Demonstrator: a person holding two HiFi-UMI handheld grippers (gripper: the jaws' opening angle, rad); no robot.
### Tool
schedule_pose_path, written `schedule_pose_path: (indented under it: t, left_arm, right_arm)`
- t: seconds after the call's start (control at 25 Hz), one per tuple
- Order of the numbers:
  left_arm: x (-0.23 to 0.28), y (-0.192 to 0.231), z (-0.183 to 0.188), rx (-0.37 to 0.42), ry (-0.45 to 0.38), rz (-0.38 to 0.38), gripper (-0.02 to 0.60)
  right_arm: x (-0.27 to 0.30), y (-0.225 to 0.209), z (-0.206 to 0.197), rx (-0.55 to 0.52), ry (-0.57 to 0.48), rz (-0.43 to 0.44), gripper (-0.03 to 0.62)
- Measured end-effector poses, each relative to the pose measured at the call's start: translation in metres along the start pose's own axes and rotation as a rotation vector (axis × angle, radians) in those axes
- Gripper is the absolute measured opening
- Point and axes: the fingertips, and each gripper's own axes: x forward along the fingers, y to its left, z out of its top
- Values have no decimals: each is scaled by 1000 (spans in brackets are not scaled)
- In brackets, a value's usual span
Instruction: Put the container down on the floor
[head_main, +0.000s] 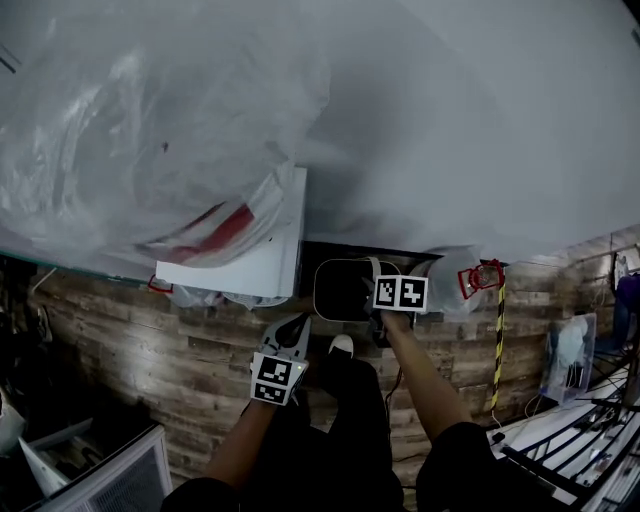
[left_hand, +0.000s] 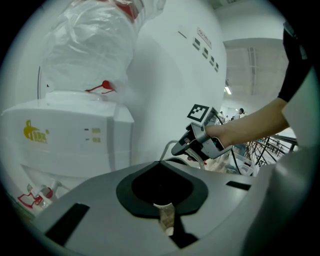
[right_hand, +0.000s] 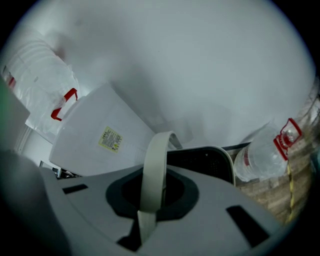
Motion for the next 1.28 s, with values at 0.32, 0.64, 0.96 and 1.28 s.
schedule_pose_path:
  t: [0.32, 0.64, 0.96, 1.28]
  left_arm:
    - [24, 5, -53, 1, -7, -1, 14]
    - [46, 19, -96, 7, -29, 12, 14]
    - [75, 31, -128, 10, -72, 29, 14]
    - [120, 40, -168, 27, -85, 13, 14]
  right_arm:
    - [40, -30, -16, 61, -7, 27, 14]
    - [89, -60, -32, 50, -7, 12, 14]
    - [135, -91, -42, 28, 12, -3, 14]
    - [186, -116, -46, 16, 16, 14, 14]
